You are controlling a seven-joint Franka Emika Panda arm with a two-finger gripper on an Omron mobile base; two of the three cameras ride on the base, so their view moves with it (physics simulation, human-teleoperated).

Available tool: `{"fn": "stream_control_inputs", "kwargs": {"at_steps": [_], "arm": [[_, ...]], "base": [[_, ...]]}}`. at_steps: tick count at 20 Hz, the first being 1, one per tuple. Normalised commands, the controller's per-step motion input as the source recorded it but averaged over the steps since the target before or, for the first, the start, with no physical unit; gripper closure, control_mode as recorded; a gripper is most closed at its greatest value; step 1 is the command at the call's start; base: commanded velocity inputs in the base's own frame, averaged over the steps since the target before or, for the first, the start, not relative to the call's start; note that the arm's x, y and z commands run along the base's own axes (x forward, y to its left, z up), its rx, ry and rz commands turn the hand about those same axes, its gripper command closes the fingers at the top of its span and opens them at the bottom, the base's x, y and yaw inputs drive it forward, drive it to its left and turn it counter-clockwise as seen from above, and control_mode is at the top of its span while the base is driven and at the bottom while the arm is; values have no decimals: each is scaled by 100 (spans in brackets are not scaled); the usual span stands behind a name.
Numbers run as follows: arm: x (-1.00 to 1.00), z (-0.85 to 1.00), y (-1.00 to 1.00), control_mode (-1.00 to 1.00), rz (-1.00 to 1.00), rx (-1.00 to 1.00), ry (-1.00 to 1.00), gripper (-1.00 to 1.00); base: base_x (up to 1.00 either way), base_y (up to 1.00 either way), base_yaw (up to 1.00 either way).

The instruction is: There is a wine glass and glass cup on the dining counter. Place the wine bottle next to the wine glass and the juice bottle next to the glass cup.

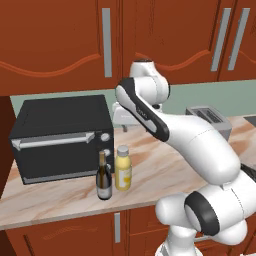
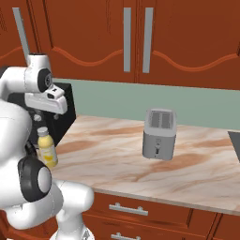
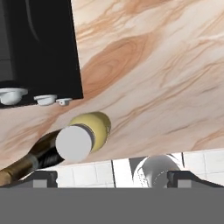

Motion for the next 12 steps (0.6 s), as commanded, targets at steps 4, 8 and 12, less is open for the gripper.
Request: {"fn": "stream_control_inputs", "kwargs": {"at_steps": [4, 8, 12], "arm": [[0, -10, 24, -100, 0, 0, 0, -100], [-1, -11, 22, -100, 0, 0, 0, -100], [0, -10, 21, -100, 0, 0, 0, -100]], "base": [[0, 0, 0], [0, 0, 0], [0, 0, 0]]}}
